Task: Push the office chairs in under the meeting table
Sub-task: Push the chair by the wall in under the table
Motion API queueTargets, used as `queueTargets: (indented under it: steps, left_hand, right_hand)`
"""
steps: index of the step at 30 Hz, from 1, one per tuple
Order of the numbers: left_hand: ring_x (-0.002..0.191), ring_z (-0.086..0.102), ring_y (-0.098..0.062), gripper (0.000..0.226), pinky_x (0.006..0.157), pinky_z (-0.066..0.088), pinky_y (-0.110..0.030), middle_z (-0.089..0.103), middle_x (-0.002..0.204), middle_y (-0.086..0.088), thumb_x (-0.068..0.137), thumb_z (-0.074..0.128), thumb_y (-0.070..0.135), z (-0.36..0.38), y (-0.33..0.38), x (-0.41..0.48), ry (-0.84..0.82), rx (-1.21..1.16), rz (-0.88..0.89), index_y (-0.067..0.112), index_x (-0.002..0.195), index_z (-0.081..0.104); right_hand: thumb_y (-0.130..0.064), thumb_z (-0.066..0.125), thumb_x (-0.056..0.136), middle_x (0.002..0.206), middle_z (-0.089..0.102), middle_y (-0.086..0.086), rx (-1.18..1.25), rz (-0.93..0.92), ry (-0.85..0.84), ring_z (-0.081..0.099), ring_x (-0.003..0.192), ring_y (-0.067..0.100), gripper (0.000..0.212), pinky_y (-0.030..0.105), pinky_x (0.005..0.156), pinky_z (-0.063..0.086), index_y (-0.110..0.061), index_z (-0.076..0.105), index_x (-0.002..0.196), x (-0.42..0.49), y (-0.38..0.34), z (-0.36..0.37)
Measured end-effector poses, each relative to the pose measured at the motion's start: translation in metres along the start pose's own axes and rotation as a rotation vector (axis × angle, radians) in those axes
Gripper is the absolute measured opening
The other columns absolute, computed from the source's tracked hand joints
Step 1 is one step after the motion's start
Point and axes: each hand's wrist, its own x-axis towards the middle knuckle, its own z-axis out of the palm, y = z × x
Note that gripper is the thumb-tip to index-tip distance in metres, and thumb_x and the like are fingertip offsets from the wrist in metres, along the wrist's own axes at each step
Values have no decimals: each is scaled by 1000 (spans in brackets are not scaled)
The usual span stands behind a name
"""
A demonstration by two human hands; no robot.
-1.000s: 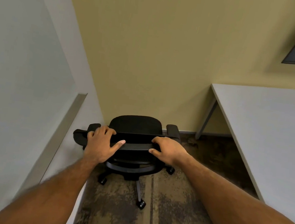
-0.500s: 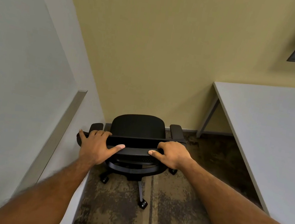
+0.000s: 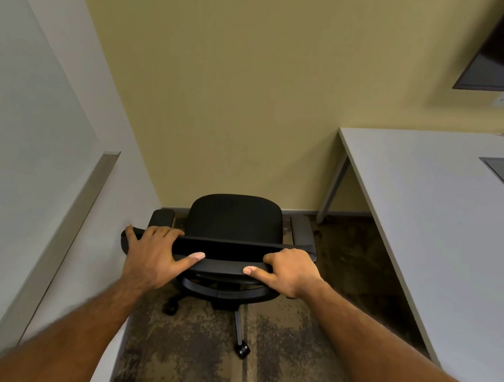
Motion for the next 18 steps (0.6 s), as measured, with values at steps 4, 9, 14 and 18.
queueTargets:
  steps: [4, 9, 14, 18]
  left_hand:
    - [129, 52, -20, 101, 113, 17, -71, 63, 133, 7, 72, 7, 98, -2, 12, 3, -13, 4, 18, 34, 128, 61]
    - [128, 52, -19, 99, 113, 17, -71, 63, 133, 8, 73, 8, 97, 0, 23, 6, -5, 21, 46, 34, 128, 61]
    - [126, 54, -20, 99, 112, 16, -71, 64, 131, 7, 74, 9, 97, 3, 27, 12, 12, 24, 104, 32, 127, 62]
    - [125, 56, -22, 98, 112, 18, -71, 65, 130, 5, 75, 11, 96, 3, 24, 29, 8, -1, 185, 32, 126, 64]
  right_hand:
    - [-89, 18, 83, 65, 62, 0, 25, 35, -1, 58, 62, 17, 81, 40, 67, 52, -20, 61, 75, -7, 6, -2]
    - [-90, 16, 82, 61, 59, -3, 46, 61, 27, 55, 58, 14, 79, 35, 57, 39, -23, 57, 70, -17, 13, 2]
    - [-90, 16, 82, 60, 57, -4, 59, 92, 45, 53, 57, 13, 75, 34, 53, 35, -26, 52, 66, -29, 15, 4]
    - [-88, 16, 83, 59, 55, -4, 78, 155, 65, 51, 55, 13, 75, 33, 53, 33, -25, 51, 64, -37, 5, 6]
